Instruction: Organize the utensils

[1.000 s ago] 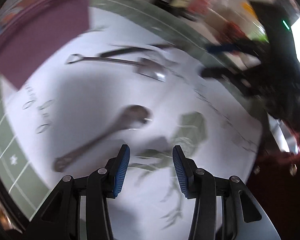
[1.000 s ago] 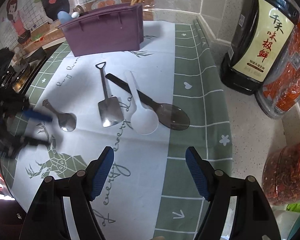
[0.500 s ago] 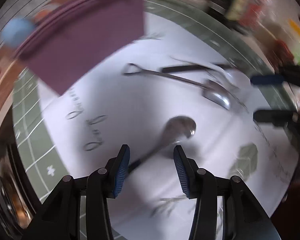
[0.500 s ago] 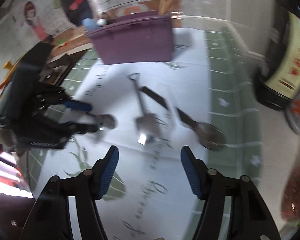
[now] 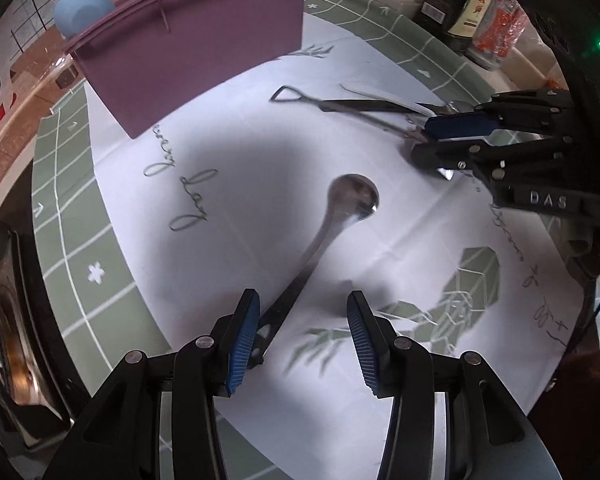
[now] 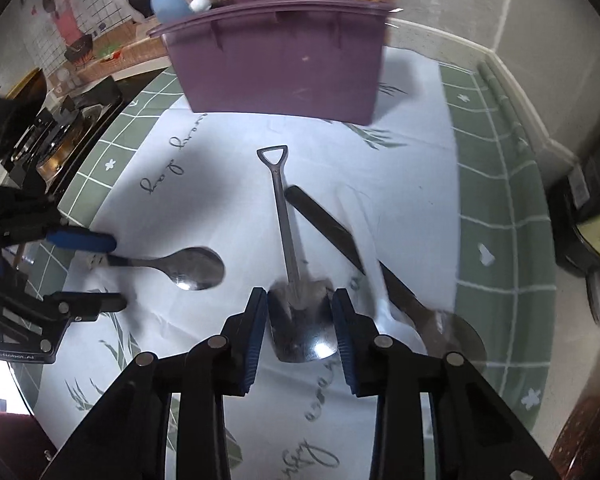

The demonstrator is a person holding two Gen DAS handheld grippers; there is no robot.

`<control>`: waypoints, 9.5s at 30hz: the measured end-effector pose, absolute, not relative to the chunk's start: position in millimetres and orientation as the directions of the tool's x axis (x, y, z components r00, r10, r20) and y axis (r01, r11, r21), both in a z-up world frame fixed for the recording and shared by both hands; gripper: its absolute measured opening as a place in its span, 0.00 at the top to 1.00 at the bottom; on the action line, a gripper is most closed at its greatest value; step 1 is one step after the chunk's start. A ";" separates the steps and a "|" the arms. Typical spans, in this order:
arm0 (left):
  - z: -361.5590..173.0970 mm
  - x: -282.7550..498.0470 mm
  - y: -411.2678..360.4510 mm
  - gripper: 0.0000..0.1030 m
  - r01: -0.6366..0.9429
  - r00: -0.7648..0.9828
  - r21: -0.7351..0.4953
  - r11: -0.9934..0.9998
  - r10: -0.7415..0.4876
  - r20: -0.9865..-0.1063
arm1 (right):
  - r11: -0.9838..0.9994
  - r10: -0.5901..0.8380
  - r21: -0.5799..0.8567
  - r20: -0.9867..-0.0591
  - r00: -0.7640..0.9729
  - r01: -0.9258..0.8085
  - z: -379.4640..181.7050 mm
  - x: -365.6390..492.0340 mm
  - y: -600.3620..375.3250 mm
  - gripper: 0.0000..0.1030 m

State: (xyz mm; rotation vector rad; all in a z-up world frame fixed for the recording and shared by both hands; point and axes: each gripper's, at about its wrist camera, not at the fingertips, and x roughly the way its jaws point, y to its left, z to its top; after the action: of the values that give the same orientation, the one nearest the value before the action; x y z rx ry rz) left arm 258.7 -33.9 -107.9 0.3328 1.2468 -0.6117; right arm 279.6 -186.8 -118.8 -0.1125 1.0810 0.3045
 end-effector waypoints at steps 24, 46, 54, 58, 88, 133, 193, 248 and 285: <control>-108.9 278.0 -98.2 0.69 0.592 0.184 -0.110 0.798 -0.267 -0.946 | 0.967 0.225 0.148 -0.878 0.423 -0.207 -116.6 218.4 -224.4 0.70; -59.4 241.1 -16.7 0.73 0.279 0.466 -0.214 0.936 -0.327 -0.822 | 0.951 0.218 0.092 -0.875 0.432 -0.295 -96.4 230.9 -211.7 0.66; -58.1 241.8 0.8 0.73 0.231 0.466 -0.272 0.934 -0.351 -0.812 | 0.958 0.202 0.096 -0.894 0.400 -0.269 -120.0 199.4 -217.2 0.65; -57.5 239.7 0.0 0.73 0.243 0.464 -0.264 0.933 -0.351 -0.813 | 0.970 0.137 0.032 -0.892 0.432 -0.241 -125.1 204.8 -220.8 0.59; -47.5 235.8 19.6 0.80 0.255 0.456 -0.241 0.936 -0.336 -0.824 | 0.931 0.227 0.042 -0.846 0.483 -0.362 -68.3 228.8 -195.5 0.86; -106.8 306.0 -48.1 0.69 0.334 0.274 -0.041 0.942 -0.138 -0.952 | 0.972 0.161 0.061 -0.875 0.456 -0.226 -111.1 220.6 -189.5 0.51; -115.8 311.7 -22.3 0.62 0.290 0.291 -0.075 0.954 -0.162 -0.943 | 0.980 0.174 0.097 -0.850 0.496 -0.176 -109.9 236.6 -180.8 0.79; 29.6 207.0 5.9 0.73 0.275 0.719 -0.204 0.940 -0.341 -0.606 | 0.975 0.215 0.108 -0.686 0.695 -0.195 -21.5 233.0 -188.5 0.79; 57.9 392.6 7.9 0.73 0.306 0.791 -0.333 0.892 -0.433 -0.433 | 0.984 0.144 -0.021 -0.495 0.857 -0.177 102.9 395.4 -157.2 0.79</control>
State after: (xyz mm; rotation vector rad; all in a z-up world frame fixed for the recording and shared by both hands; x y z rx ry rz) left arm 392.6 7.9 57.9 -0.2526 0.5237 -0.4017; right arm 395.4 -157.2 102.9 -0.0667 0.5151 0.1687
